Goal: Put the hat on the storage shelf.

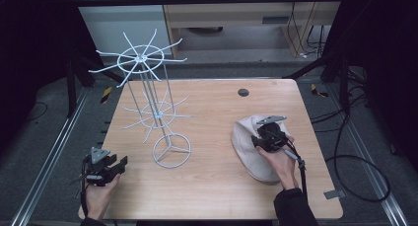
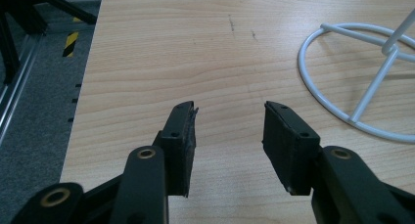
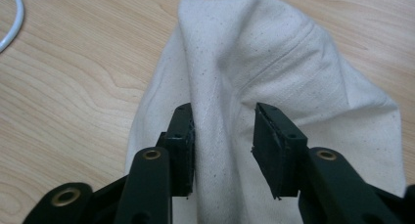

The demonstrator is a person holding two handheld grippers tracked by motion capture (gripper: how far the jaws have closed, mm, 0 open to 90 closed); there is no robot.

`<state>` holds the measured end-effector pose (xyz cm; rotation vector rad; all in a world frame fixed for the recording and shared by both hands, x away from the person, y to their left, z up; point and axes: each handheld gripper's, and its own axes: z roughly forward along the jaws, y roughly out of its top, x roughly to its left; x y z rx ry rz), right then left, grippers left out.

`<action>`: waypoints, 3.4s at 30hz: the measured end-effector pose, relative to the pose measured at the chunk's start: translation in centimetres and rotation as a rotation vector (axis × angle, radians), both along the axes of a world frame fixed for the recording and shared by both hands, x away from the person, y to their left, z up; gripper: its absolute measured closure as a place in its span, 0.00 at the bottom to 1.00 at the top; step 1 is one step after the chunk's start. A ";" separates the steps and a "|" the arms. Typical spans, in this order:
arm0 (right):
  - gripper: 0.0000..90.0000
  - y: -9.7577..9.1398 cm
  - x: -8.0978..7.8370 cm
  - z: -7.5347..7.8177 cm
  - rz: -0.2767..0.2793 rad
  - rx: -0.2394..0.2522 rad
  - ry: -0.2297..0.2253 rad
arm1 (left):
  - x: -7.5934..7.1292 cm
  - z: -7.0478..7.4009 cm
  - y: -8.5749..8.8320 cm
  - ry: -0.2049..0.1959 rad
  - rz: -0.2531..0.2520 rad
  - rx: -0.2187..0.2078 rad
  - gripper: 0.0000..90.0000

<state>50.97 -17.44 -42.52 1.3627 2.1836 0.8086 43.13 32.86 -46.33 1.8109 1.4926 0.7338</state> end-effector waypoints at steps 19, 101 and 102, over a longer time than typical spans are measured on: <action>0.97 -0.4 0.1 0.0 -0.022 0.025 -0.017 | 0.0 0.1 0.1 0.002 0.000 -0.001 0.62; 0.99 -1.1 -8.0 13.2 0.314 0.536 -0.644 | -0.1 -0.1 0.0 -0.020 -0.007 -0.022 0.61; 0.99 -1.0 -7.9 13.3 0.314 0.541 -0.648 | -0.1 -0.1 0.0 -0.020 -0.007 -0.021 0.61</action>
